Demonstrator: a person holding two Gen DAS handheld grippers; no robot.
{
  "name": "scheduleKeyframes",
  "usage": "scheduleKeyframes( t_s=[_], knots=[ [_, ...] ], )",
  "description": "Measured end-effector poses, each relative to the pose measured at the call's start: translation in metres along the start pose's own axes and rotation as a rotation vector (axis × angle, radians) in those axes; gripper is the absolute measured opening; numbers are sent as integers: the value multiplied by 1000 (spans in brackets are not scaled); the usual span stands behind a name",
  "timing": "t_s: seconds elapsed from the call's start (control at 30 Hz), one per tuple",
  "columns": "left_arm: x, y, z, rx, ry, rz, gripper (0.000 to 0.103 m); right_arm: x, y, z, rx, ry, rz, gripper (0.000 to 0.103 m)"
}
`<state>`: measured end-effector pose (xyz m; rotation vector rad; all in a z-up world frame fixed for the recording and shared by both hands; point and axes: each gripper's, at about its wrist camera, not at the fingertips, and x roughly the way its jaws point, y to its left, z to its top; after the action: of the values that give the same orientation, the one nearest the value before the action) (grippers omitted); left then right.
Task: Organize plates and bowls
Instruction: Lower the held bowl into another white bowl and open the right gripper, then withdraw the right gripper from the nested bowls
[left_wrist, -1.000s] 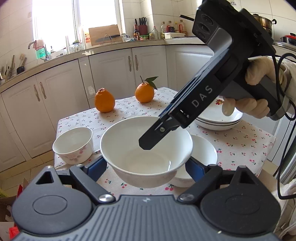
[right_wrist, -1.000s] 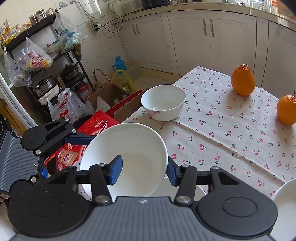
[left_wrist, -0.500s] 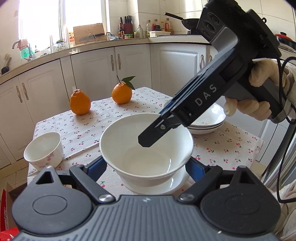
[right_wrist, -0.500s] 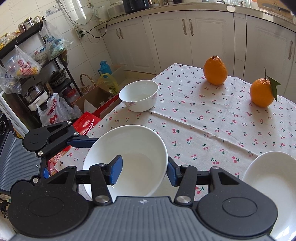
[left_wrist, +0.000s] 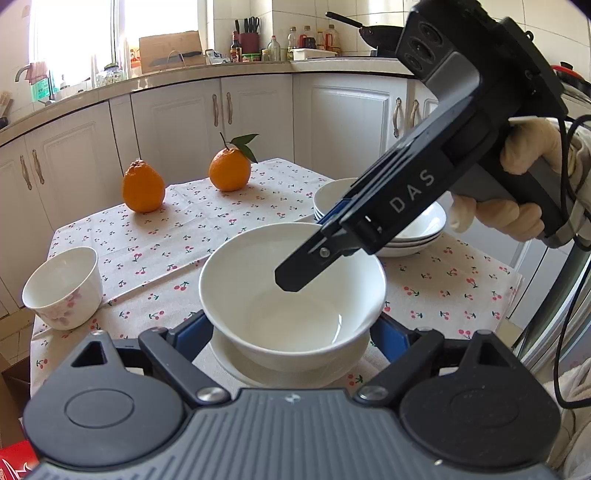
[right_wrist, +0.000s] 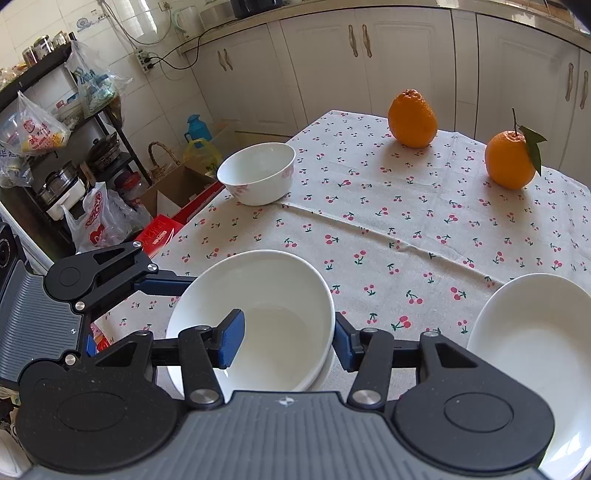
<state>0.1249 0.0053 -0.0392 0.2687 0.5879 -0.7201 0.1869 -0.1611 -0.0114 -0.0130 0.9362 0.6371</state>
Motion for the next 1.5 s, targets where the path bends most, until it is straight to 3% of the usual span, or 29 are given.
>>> scheduleKeyframes(
  t_s=[0.67, 0.77, 0.9, 1.23, 1.5],
  knots=[
    [5, 5, -8, -24, 23, -9, 92, 12, 10, -4, -66, 21, -48, 58],
    [5, 5, -8, -19, 19, -6, 94, 12, 13, -4, -87, 10, -60, 72],
    [3, 5, -9, -17, 17, -8, 97, 6, 18, -6, -116, -39, -64, 103],
    [-12, 5, -14, -18, 14, 2, 97, 2, 22, -5, -97, -83, -84, 103],
    [-37, 23, -23, -32, 9, 92, 97, -1, 31, 0, -60, -126, -134, 103]
  ],
)
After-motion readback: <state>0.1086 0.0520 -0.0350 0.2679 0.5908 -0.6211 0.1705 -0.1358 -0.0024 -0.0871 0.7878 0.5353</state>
